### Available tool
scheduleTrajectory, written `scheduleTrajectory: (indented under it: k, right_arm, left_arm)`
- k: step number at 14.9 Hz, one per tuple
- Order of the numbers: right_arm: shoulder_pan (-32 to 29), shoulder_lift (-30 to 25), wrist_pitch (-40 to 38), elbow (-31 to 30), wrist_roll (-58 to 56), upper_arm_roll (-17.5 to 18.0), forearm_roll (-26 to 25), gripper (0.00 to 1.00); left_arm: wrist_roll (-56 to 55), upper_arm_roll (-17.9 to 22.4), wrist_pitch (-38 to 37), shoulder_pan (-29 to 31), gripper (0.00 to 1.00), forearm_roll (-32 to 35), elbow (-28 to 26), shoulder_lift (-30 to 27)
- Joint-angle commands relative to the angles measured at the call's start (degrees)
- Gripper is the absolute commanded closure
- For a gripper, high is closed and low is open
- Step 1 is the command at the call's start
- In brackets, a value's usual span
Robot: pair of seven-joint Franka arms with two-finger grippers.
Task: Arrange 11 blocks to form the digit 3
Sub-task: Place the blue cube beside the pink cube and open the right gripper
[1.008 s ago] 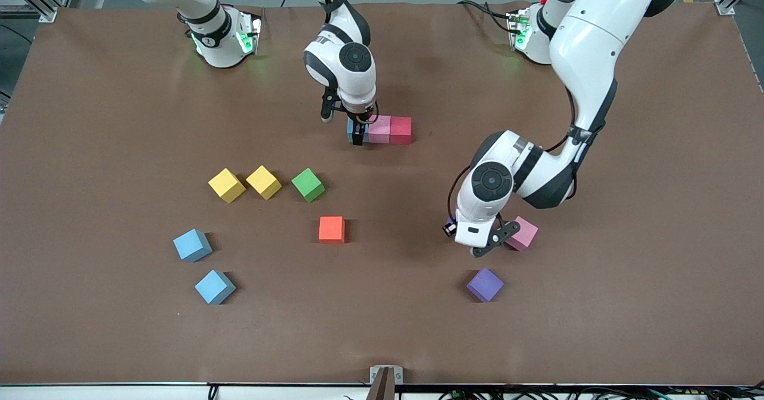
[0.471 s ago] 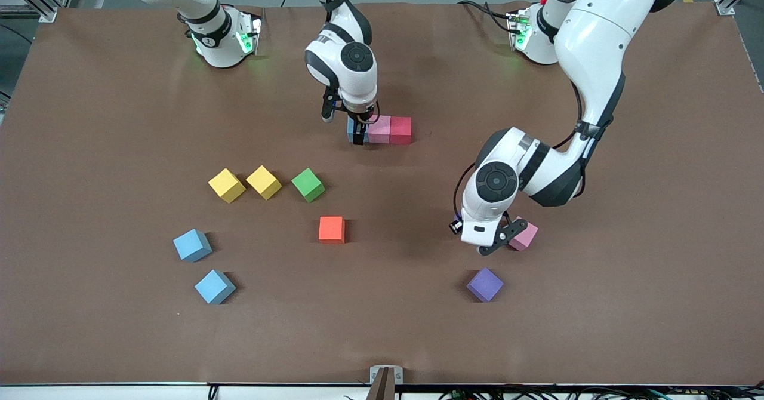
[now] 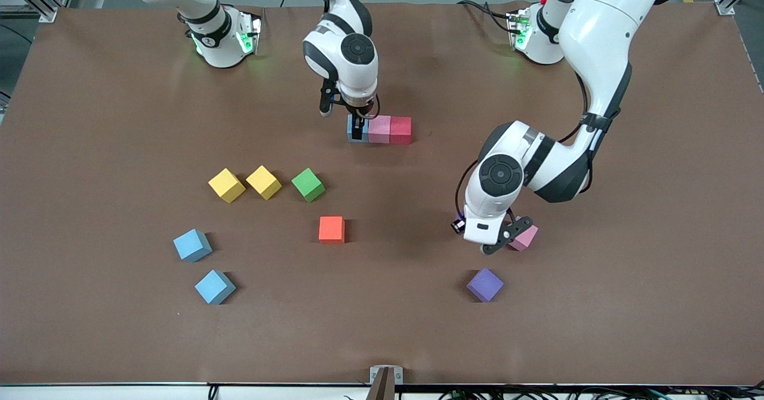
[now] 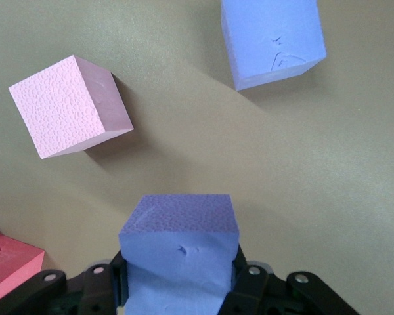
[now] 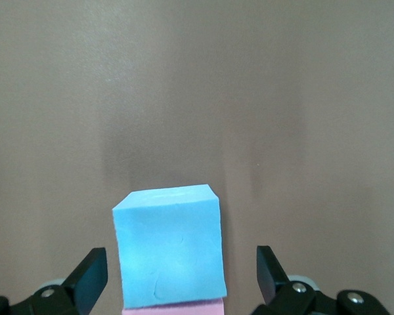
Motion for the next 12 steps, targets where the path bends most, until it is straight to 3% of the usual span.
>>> scheduleTrajectory:
  k: [1, 8, 12]
  right_arm:
    - [0.2, -3.5, -2.9, -0.8, -1.7, -0.5, -0.4, 0.00]
    - [-7.5, -11.0, -9.7, -0.9, -12.6, -0.5, -0.3, 0.00]
    - [-15.9, -11.4, -9.5, -0.1, -24.4, -0.5, -0.5, 0.00]
  left_arm:
    - [1.1, 0.0, -1.1, 0.2, 0.59, 0.0, 0.0, -0.8]
    - [1.5, 0.1, -1.1, 0.2, 0.59, 0.0, 0.7, -0.9]
    - [1.5, 0.1, -1.1, 0.2, 0.59, 0.0, 0.8, -0.9]
